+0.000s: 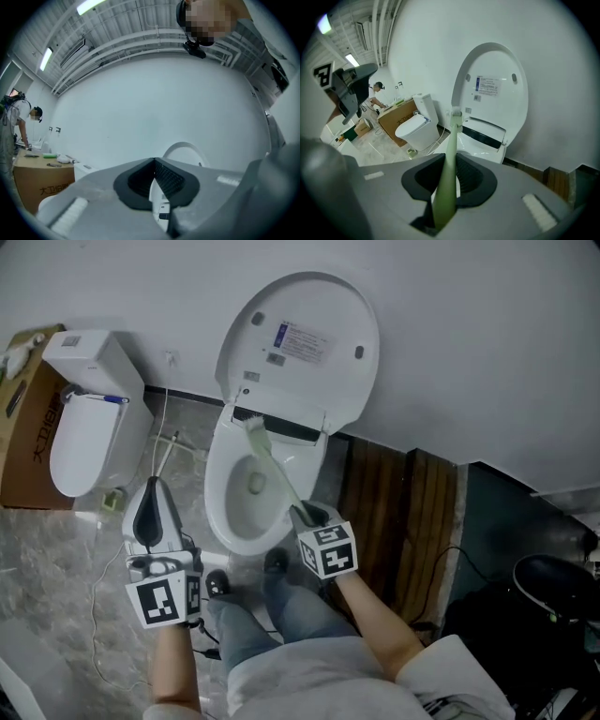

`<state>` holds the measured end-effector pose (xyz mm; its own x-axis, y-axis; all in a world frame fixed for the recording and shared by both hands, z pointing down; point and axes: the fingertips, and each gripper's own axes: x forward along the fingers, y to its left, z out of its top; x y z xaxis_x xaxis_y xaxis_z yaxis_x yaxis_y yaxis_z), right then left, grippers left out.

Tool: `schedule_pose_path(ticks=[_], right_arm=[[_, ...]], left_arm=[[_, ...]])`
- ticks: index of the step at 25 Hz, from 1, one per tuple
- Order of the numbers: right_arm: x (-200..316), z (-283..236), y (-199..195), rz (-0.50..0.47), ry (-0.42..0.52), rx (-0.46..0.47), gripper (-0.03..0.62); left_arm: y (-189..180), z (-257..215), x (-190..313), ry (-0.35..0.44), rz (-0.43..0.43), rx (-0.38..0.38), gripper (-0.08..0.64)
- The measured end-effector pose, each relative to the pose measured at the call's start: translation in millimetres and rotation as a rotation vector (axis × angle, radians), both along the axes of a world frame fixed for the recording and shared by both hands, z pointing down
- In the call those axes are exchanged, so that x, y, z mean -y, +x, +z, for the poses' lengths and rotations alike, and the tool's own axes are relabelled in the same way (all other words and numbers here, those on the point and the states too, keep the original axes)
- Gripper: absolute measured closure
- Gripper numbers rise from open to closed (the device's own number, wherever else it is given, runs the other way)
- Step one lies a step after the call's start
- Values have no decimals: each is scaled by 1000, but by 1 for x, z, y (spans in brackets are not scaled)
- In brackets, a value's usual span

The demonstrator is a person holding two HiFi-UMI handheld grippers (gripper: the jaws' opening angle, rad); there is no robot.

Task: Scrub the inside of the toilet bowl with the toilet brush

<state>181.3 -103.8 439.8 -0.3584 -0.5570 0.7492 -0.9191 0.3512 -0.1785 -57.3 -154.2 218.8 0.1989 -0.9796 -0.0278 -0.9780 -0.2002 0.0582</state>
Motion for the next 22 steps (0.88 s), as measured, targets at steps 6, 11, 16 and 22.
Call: schedule_pose_path(ticks=[6, 11, 16, 22], right_arm=[[-6, 48, -2, -37, -100, -10, 518], [-17, 86, -4, -53, -194, -20, 518], [-26, 126, -4, -81, -276, -44, 518], [-27, 164, -4, -93, -347, -66, 518]], left_arm=[[3, 26, 1, -26, 0, -9, 555], [6, 49, 5, -51, 14, 3, 555], [11, 74, 8, -65, 28, 24, 546], [23, 122, 6, -173, 88, 61, 506]])
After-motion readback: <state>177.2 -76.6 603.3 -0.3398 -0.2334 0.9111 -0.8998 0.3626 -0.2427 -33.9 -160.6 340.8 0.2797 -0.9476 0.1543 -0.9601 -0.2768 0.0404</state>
